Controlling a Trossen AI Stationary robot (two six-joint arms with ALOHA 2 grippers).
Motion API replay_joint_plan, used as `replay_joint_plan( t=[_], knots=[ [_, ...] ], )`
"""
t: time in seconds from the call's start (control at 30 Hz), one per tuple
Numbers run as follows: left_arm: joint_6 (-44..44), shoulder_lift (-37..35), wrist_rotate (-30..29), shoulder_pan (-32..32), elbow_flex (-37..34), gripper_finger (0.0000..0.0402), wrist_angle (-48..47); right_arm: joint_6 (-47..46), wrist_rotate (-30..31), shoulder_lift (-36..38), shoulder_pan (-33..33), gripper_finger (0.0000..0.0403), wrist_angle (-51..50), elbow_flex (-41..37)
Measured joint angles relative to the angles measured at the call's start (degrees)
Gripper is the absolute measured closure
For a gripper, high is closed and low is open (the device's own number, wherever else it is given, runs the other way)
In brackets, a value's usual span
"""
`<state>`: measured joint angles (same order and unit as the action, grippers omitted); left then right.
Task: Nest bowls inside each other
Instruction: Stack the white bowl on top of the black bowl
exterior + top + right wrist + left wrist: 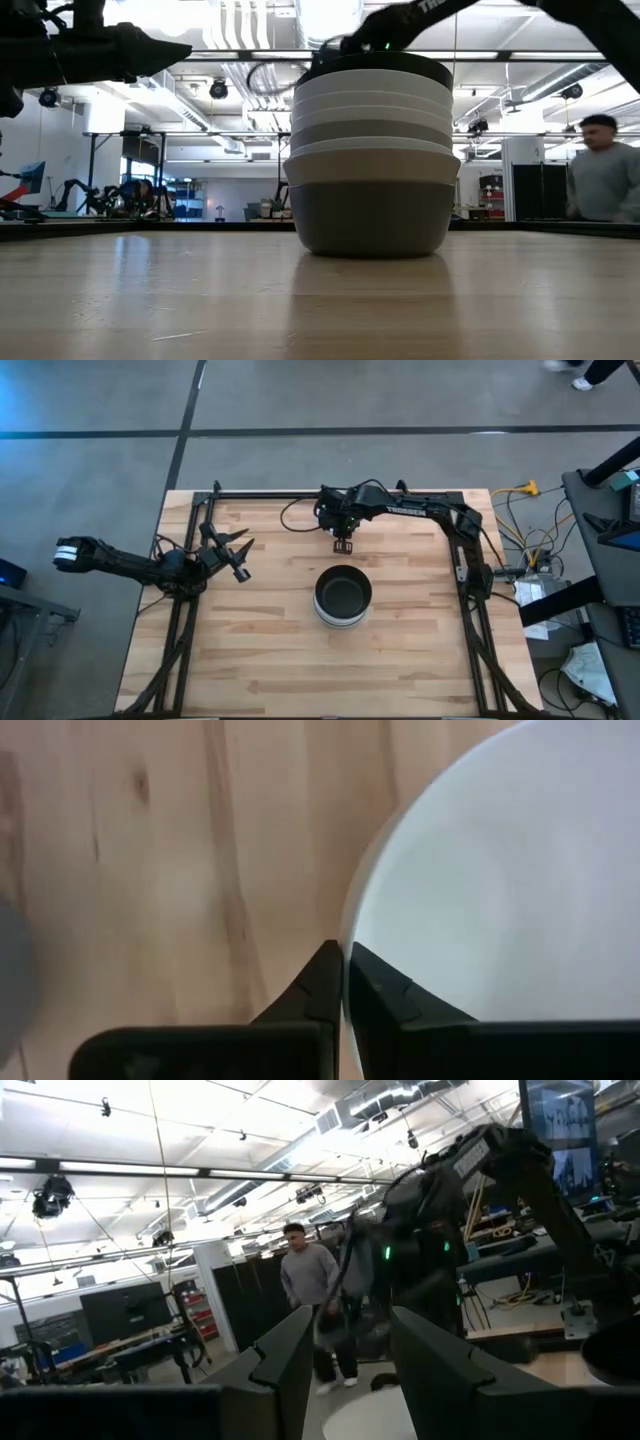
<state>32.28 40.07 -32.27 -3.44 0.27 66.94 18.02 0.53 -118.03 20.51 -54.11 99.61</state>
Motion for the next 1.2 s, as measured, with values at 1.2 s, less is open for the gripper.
replay_joint_plan(
  t=[1.2],
  knots=[
    [-2.13,1.78,3.41,-0.04,0.63,0.0281,0.13,-16.75,21.58,43.58,-34.7,0.0394,-5.44,-21.61]
  ],
)
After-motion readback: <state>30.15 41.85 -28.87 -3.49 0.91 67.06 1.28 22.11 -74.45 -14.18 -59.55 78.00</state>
